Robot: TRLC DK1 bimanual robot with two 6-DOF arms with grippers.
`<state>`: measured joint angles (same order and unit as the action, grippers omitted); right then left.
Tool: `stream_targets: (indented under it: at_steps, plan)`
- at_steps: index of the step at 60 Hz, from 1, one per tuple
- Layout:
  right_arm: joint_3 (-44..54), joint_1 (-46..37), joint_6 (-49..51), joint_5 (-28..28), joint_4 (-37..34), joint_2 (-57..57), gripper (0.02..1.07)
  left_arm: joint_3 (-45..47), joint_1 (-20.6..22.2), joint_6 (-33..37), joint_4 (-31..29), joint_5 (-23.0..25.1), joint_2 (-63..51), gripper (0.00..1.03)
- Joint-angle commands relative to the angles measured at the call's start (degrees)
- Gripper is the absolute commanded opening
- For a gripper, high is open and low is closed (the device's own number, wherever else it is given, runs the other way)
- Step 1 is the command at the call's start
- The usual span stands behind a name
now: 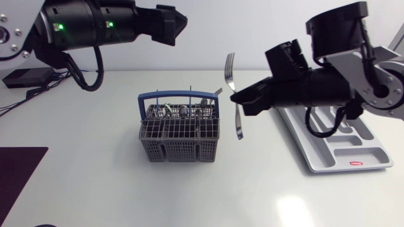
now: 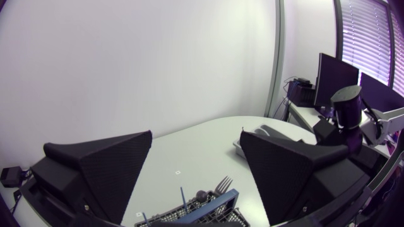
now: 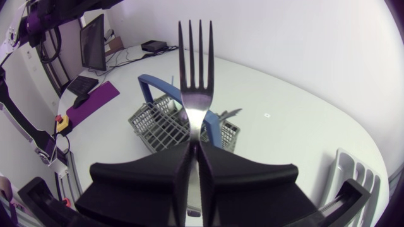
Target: Unload the cutlery basket into the drawer organizer.
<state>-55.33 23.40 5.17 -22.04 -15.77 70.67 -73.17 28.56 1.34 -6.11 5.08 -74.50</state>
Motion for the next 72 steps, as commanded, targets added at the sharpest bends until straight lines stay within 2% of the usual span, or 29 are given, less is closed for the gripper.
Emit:
stream_targets:
  at_steps: [1,20,27,35,49,72]
  plan:
    - [1.37,-3.53,2.74,-0.19,-2.6,-2.56,0.09,-1.45,-1.84,2.0,-2.24,-0.42,0.85,0.98]
    - [-0.57,-22.17,13.2,-2.13,-10.69,-1.5,0.09,2.94,-7.02,5.95,-5.58,-0.34,2.17,0.98]
    - [-2.76,-31.4,17.59,-3.97,-10.86,4.03,0.09,5.23,-8.25,7.36,-5.67,-0.25,2.34,0.98]
    - [-6.28,-38.08,20.67,-4.15,-10.42,10.8,0.09,6.55,-9.4,8.15,-5.67,0.02,2.87,0.98]
    - [-15.33,-45.99,23.4,-3.09,-10.42,22.05,0.09,8.04,-9.84,9.47,-5.67,0.02,2.6,0.98]
    - [-32.91,-49.77,24.36,5.52,-10.86,40.16,0.09,11.91,-10.36,10.87,-4.61,0.02,4.19,0.98]
